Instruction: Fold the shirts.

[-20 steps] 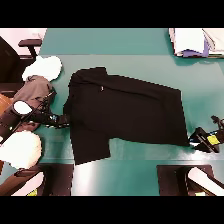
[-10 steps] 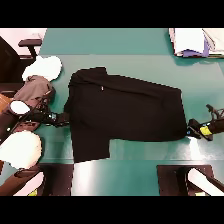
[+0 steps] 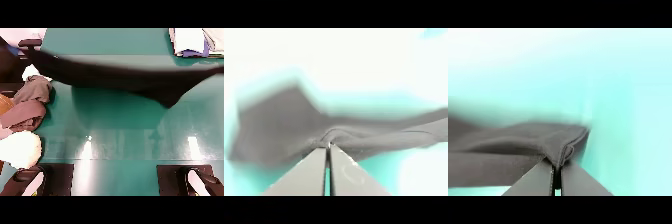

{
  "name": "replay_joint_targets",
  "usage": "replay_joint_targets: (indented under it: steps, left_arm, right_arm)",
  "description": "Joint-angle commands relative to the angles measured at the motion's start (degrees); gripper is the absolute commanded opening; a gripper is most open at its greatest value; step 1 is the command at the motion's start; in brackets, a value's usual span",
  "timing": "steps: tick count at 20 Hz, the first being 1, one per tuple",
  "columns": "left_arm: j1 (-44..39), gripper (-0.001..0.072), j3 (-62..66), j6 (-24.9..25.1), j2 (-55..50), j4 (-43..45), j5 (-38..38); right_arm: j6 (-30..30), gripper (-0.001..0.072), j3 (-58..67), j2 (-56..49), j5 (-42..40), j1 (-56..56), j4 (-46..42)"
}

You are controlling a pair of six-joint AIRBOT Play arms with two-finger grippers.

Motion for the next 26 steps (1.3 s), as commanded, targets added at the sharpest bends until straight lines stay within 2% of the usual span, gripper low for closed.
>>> replay_joint_targets:
  steps: [1,5,8,13,17,22,25,26]
  left_arm:
    - [0.0,0.0019,23.0,-0.1,0.9,2.8,3.6]
    - [0.0,0.0018,36.9,-0.3,0.9,4.9,9.0]
    - [0.0,0.0018,37.5,-3.2,0.7,8.7,7.8]
    - [0.0,0.0019,29.9,-4.9,-7.7,9.0,-6.4]
    - [0.0,0.0020,18.9,-5.8,-19.6,6.3,-14.8]
    - [0.0,0.0020,11.7,-5.6,-37.8,6.0,-13.6]
    - [0.0,0.0020,11.7,-5.5,-47.9,4.8,-8.9]
    - [0.0,0.0020,11.7,-4.0,-50.6,4.2,-6.0]
  right_arm:
    - [0.0,0.0019,21.6,2.2,-0.3,-1.1,-1.5]
    - [0.3,0.0019,39.9,-1.5,8.6,-7.9,-1.4]
    - [1.8,0.0018,42.7,-3.6,13.2,-10.1,-1.4]
    - [2.8,0.0018,24.9,-4.2,15.8,-7.6,-1.1]
    - [4.5,0.0018,14.0,-13.5,18.1,-1.4,-3.2]
    - [5.2,0.0018,10.8,-34.1,18.3,5.2,-10.7]
    - [5.2,0.0018,10.8,-45.6,13.3,6.3,-10.4]
    - [5.0,0.0019,10.8,-48.5,10.8,6.3,-10.1]
